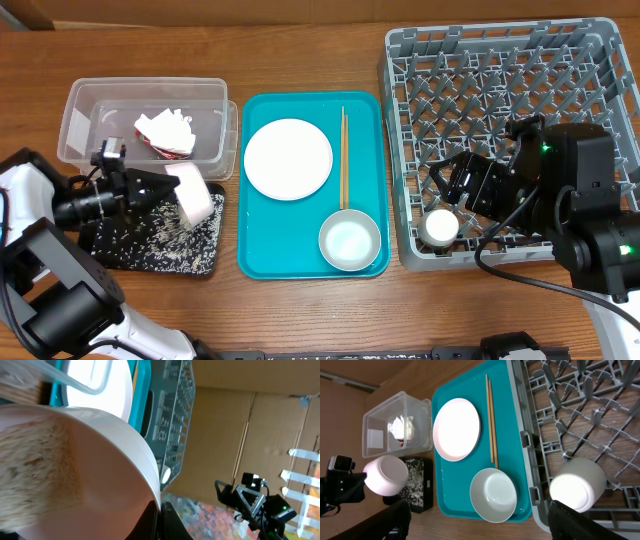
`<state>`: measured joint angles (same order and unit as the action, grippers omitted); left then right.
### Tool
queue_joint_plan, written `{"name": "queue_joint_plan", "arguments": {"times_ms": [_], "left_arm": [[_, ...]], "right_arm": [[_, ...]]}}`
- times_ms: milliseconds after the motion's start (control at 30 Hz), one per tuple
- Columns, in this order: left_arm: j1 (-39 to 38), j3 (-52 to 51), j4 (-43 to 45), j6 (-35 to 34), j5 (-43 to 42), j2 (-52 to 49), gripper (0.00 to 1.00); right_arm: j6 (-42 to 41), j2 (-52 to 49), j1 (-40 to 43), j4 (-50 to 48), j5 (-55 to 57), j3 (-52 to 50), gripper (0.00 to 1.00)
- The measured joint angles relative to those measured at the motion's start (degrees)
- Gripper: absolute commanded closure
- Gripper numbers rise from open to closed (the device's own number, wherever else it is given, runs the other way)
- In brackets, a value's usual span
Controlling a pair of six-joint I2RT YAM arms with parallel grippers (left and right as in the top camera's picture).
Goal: Sort waste into correct bins and load items into the dishwasher
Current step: 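Tilt the pink bowl over the black tray to dump the rice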
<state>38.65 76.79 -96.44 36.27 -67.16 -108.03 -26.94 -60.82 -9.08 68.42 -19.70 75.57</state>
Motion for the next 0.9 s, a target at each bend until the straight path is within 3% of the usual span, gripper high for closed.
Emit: {"name": "queue_joint_plan", "arguments": {"times_ms": [367,567,700,900], "left_arm": [[1.84,-0.5,3.48,1.29,-2.23,-0.44,0.96],[1.84,-1.46,0.11,4.17,-5.35,-1.64,0.96],[1.84,-2.08,4.31,4.15,-5.05,-1.79,0.96],[-0.09,-3.32,0.31,5.92,-5.03,-1.9,0.96]], "right_arm": [[-0.02,0.0,0.0,0.2,0.0,0.0,0.11],[-0.04,0.0,0.0,0.13,-0.02,0.0,0.11],[-0.02,0.0,0.0,0.2,0.02,0.0,0.1],[0.0,0.0,0.0,0.15,0.0,0.0,0.1]]}}
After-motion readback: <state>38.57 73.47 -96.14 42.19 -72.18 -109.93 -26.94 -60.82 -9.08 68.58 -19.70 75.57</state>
